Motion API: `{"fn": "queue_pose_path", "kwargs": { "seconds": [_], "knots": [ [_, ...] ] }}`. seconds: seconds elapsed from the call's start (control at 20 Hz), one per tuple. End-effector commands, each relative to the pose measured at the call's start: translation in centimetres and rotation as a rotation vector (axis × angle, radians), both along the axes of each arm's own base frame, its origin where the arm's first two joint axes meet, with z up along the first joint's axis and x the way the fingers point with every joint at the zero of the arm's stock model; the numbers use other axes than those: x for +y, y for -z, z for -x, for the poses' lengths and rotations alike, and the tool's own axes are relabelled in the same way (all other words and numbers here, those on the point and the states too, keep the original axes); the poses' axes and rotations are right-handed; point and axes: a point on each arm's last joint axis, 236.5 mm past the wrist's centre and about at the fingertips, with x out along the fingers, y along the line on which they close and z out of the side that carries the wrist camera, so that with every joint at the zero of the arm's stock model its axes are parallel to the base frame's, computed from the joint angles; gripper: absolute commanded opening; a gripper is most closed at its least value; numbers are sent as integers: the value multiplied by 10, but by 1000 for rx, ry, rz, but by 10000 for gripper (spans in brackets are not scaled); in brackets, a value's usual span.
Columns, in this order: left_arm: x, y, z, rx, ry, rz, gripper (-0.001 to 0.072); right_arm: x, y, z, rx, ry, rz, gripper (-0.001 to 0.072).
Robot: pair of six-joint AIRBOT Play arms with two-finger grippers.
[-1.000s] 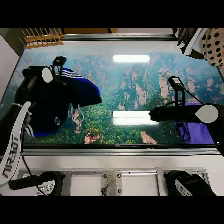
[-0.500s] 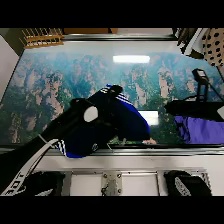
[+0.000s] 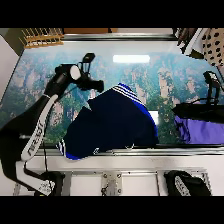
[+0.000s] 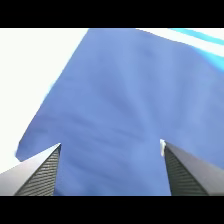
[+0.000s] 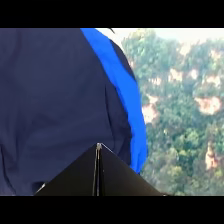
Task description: Fold the clothes and pants, and hang the long-sleeved shirts on hangers.
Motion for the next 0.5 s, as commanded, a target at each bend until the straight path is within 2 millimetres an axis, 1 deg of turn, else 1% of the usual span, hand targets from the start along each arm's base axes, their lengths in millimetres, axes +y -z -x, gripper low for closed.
{"fn": "queue_pose_path", "kwargs": {
  "seconds": [0.0, 0.1, 0.2, 0.3, 0.45],
  "knots": [
    [51, 46, -33, 163, -39, 148, 697, 5, 4, 9, 38, -19, -17, 28],
    [59, 72, -37, 259, -54, 212, 697, 9, 1, 8, 35, -23, -37, 28],
    [59, 96, -29, 349, -28, 214, 697, 11, 0, 8, 33, -25, -48, 28],
    [47, 111, -15, 430, 27, 205, 697, 11, 0, 8, 33, -25, -48, 28],
    [25, 120, -4, 467, 69, 211, 697, 12, 0, 8, 33, -25, -49, 28]
  ]
}}
